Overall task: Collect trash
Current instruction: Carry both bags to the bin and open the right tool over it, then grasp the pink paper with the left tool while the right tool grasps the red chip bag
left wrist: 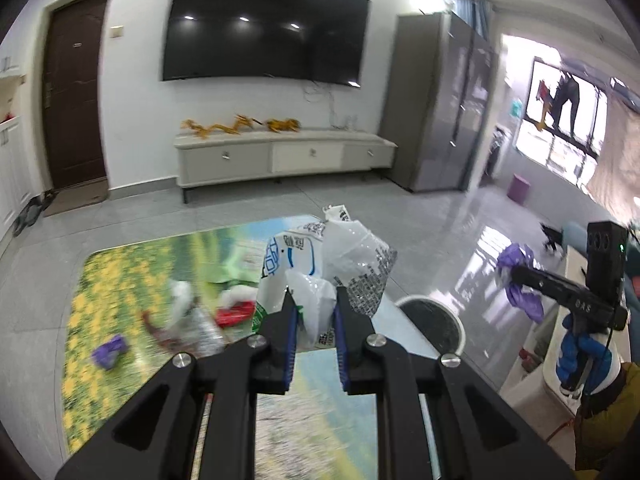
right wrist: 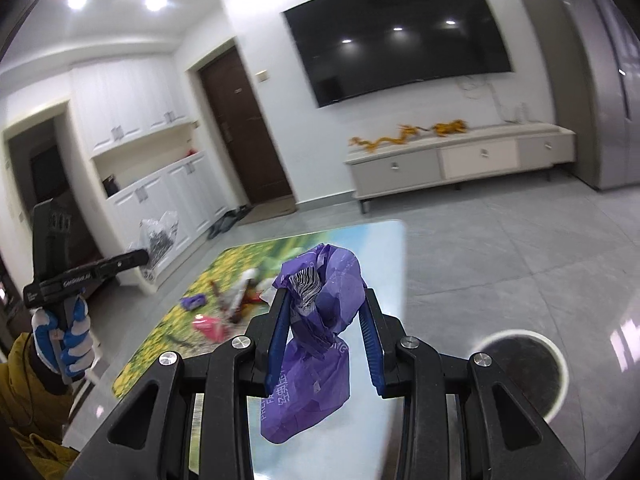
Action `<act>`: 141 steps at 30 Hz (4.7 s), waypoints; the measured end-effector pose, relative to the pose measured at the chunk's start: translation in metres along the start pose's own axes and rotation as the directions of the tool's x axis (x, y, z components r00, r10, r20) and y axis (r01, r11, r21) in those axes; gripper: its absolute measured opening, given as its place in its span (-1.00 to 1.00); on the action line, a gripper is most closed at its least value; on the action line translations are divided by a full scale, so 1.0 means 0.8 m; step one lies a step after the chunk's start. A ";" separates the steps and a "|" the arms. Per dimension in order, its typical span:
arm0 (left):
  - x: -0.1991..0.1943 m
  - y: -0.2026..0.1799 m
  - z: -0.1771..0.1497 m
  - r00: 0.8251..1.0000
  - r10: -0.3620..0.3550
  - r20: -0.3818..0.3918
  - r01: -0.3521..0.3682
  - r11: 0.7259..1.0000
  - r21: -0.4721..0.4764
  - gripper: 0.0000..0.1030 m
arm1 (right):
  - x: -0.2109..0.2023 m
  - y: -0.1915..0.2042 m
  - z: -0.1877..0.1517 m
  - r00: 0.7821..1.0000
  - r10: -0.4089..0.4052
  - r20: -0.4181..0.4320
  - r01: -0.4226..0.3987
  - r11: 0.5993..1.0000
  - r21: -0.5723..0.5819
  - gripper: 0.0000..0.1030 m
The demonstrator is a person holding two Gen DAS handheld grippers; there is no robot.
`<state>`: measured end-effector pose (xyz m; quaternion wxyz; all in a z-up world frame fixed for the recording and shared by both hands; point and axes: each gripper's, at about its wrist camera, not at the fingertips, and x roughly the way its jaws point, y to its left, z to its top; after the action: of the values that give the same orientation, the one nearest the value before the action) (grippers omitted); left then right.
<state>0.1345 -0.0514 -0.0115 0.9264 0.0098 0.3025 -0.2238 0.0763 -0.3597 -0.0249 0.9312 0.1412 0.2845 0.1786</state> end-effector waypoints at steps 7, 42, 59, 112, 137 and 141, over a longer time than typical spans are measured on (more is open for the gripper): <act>0.112 -0.094 0.017 0.988 -0.092 -0.126 0.105 0.989 0.102 -0.70 | 0.006 -0.111 -0.022 0.991 -0.124 -0.044 0.129 0.981 0.146 -0.33; 0.396 -0.286 0.011 0.874 -0.269 -0.404 0.312 0.949 0.043 -0.08 | 0.126 -0.358 -0.095 0.890 -0.315 -0.330 0.428 0.827 0.365 -0.03; 0.175 -0.161 -0.019 0.952 -0.166 -0.256 0.198 0.974 0.106 0.10 | 0.044 -0.180 -0.044 0.959 -0.246 -0.138 0.276 0.918 0.285 -0.03; 0.131 0.184 -0.125 0.947 -0.078 -0.310 0.161 0.954 0.251 0.17 | 0.440 0.157 -0.026 0.854 0.096 -0.511 -0.030 0.990 0.137 -0.03; 0.094 0.188 -0.158 0.964 -0.144 -0.222 0.147 0.989 -0.002 -0.45 | 0.360 0.143 -0.027 0.880 0.083 -0.467 -0.062 0.996 0.059 -0.88; 0.074 0.185 -0.154 0.974 -0.139 -0.181 0.130 0.990 -0.058 -0.45 | 0.311 0.145 -0.034 0.888 0.103 -0.449 -0.100 0.995 0.031 -0.88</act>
<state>0.1707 0.0763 -0.1635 0.8771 -0.0112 0.3920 -0.2772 0.2238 -0.1486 -0.1234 0.8291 0.1138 0.4851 0.2538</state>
